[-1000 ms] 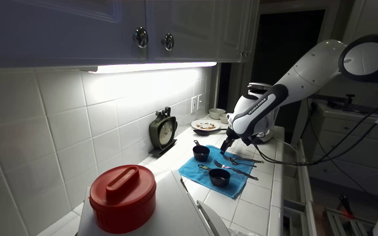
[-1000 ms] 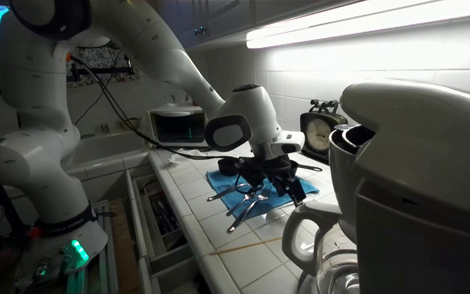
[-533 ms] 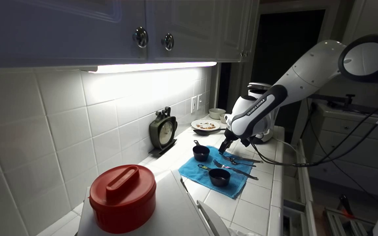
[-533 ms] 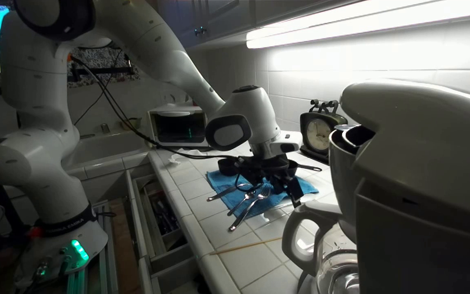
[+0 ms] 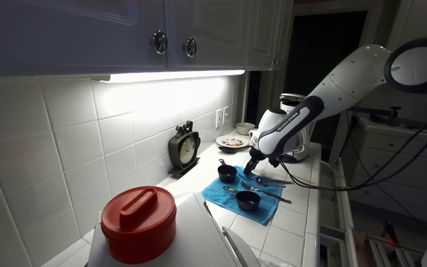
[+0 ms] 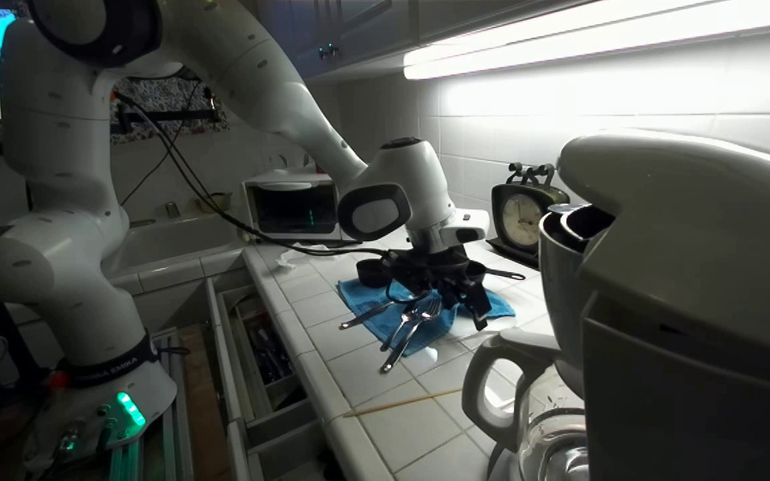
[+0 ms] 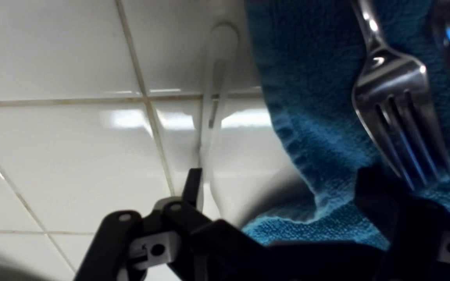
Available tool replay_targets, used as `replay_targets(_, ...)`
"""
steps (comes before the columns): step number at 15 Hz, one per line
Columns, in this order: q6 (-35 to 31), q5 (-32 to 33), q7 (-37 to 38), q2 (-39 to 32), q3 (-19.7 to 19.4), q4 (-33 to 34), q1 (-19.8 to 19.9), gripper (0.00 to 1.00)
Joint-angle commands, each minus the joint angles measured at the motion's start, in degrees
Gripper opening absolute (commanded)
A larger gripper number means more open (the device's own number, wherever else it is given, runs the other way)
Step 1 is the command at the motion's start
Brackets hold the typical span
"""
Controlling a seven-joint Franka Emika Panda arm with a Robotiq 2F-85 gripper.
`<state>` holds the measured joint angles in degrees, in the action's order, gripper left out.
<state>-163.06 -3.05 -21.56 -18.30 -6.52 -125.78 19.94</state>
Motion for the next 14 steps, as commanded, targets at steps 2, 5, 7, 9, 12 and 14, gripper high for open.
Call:
replay_targets(2,1.91,-0.05,0.53,0.97,1.07,-0.32,-0.46,1.0)
replay_targets(5,1.97,0.3,0.77,1.01,1.17,-0.24,-0.87,1.0)
replay_targets(7,1.85,0.56,1.07,1.28,0.72,-0.4,-0.98,1.0)
replay_targets(9,1.29,1.06,1.44,1.96,-0.16,-0.71,-0.93,1.0)
replay_targets(12,-0.14,-0.09,0.66,3.31,-0.3,-1.24,-0.06,1.0)
replay_targets(14,-0.67,0.09,1.01,4.16,-0.99,-1.61,-0.05,1.0)
